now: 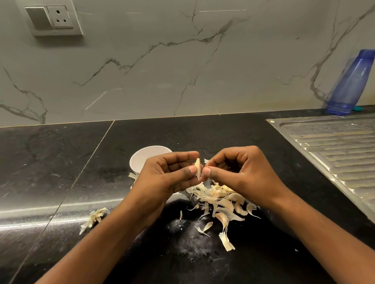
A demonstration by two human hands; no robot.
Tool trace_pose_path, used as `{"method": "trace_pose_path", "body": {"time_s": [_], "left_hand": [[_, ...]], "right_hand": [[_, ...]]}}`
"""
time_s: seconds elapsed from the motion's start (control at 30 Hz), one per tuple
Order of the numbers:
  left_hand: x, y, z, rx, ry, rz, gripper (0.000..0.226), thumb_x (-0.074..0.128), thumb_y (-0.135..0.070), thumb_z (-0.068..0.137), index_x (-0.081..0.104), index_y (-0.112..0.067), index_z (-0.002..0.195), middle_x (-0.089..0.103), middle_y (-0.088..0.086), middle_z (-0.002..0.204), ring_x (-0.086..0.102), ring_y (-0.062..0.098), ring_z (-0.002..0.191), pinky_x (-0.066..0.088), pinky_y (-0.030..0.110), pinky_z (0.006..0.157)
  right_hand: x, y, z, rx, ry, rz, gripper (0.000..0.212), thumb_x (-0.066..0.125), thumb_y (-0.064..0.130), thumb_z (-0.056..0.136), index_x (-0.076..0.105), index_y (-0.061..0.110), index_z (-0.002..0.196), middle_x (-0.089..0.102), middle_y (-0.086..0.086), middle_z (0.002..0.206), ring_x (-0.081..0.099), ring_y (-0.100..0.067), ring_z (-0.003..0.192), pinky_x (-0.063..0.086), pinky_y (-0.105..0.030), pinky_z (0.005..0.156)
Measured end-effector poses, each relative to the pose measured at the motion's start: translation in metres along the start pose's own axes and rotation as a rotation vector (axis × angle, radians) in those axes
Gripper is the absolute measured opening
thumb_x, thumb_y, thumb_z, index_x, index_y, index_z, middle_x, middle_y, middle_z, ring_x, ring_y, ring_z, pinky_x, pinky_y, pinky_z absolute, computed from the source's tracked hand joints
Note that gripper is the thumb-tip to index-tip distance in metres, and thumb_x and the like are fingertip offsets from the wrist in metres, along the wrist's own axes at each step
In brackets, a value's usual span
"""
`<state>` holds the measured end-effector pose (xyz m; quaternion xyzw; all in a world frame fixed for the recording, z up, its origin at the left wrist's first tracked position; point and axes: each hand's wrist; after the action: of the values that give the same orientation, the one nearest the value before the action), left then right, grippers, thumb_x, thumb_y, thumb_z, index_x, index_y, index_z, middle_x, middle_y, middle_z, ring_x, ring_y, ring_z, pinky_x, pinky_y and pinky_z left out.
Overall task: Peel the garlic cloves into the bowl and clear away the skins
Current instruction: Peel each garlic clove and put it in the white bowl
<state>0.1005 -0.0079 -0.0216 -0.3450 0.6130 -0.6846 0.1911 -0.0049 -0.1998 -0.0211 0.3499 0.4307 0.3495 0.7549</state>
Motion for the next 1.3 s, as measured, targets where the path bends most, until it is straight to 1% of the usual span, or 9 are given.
{"method": "trace_pose_path", "body": {"time_s": [0.17,0.27,0.47,0.63,0.73,0.9,0.97,1.13,1.3], "left_hand": [[0.0032,0.0011,-0.0004,0.012,-0.036,0.008,0.029,0.070,0.005,0.089,0.076,-0.005,0.115,0.076,0.022,0.113,0.078,0.028,0.100,0.063,0.025,0.075],[0.0036,0.0012,-0.0005,0.016,-0.033,0.016,0.030,0.075,-0.004,0.080,0.078,-0.006,0.110,0.076,0.024,0.112,0.078,0.029,0.095,0.062,0.025,0.075],[0.0012,0.0012,0.0011,0.007,-0.012,-0.020,0.035,0.073,-0.003,0.080,0.075,-0.001,0.115,0.076,0.025,0.113,0.077,0.035,0.104,0.064,0.029,0.081],[0.0022,0.0001,0.0005,-0.011,0.009,-0.044,0.029,0.067,0.007,0.088,0.073,0.002,0.116,0.077,0.024,0.110,0.078,0.032,0.098,0.064,0.028,0.079],[0.0014,-0.0005,0.0004,-0.020,0.022,-0.049,0.030,0.066,0.007,0.090,0.071,0.003,0.119,0.077,0.024,0.112,0.077,0.036,0.102,0.065,0.032,0.083],[0.0011,-0.0021,0.0006,-0.039,0.021,-0.069,0.029,0.063,0.010,0.093,0.071,0.003,0.120,0.077,0.023,0.114,0.077,0.039,0.104,0.065,0.034,0.085],[0.0011,-0.0013,0.0012,-0.034,0.019,-0.064,0.029,0.063,0.010,0.093,0.072,0.003,0.119,0.077,0.023,0.114,0.077,0.039,0.104,0.065,0.034,0.085],[0.0004,0.0014,0.0015,0.009,0.014,0.016,0.031,0.071,0.003,0.087,0.074,-0.001,0.117,0.077,0.021,0.113,0.077,0.036,0.104,0.065,0.034,0.086],[0.0001,0.0040,0.0008,0.068,0.007,0.142,0.030,0.077,-0.003,0.084,0.076,-0.003,0.114,0.080,0.016,0.104,0.078,0.034,0.098,0.064,0.031,0.084]], "right_hand": [[0.0026,-0.0006,-0.0022,-0.073,0.029,-0.104,0.024,0.091,0.035,0.080,0.081,0.020,0.095,0.078,0.007,0.083,0.076,-0.015,0.077,0.063,-0.028,0.069],[0.0044,-0.0046,-0.0004,-0.122,0.024,-0.176,0.020,0.091,0.033,0.082,0.081,0.022,0.095,0.075,0.012,0.083,0.075,-0.015,0.079,0.059,-0.022,0.068],[0.0054,-0.0092,0.0009,-0.134,0.016,-0.167,0.004,0.085,0.025,0.091,0.083,0.021,0.092,0.076,0.009,0.082,0.073,-0.019,0.078,0.060,-0.033,0.066],[0.0039,-0.0061,0.0010,-0.094,-0.011,-0.148,0.007,0.081,0.027,0.092,0.080,0.020,0.088,0.075,0.007,0.078,0.071,-0.018,0.072,0.060,-0.037,0.065],[0.0027,-0.0057,0.0012,-0.080,-0.035,-0.162,0.007,0.081,0.022,0.092,0.080,0.020,0.086,0.074,0.006,0.077,0.070,-0.018,0.071,0.059,-0.037,0.064],[0.0013,-0.0071,0.0020,-0.063,-0.104,-0.180,0.008,0.082,0.018,0.092,0.079,0.020,0.084,0.073,0.008,0.075,0.070,-0.013,0.070,0.056,-0.022,0.061],[0.0004,-0.0069,0.0022,-0.059,-0.127,-0.176,0.006,0.084,0.017,0.089,0.080,0.019,0.085,0.074,0.008,0.076,0.071,-0.012,0.071,0.057,-0.020,0.063],[0.0004,-0.0053,0.0009,-0.052,-0.070,-0.136,0.008,0.086,0.015,0.088,0.084,0.022,0.093,0.078,0.010,0.083,0.075,-0.013,0.079,0.060,-0.025,0.067],[0.0027,-0.0018,-0.0011,-0.004,-0.011,-0.079,0.005,0.083,0.026,0.092,0.085,0.025,0.096,0.080,0.010,0.083,0.076,-0.017,0.075,0.063,-0.044,0.067]]}}
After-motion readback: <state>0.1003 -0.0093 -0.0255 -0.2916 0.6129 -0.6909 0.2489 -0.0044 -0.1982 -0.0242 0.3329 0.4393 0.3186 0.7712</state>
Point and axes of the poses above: each hand's wrist, its own z-axis towards the middle knuckle, its own x-axis out of the palm, y = z × x
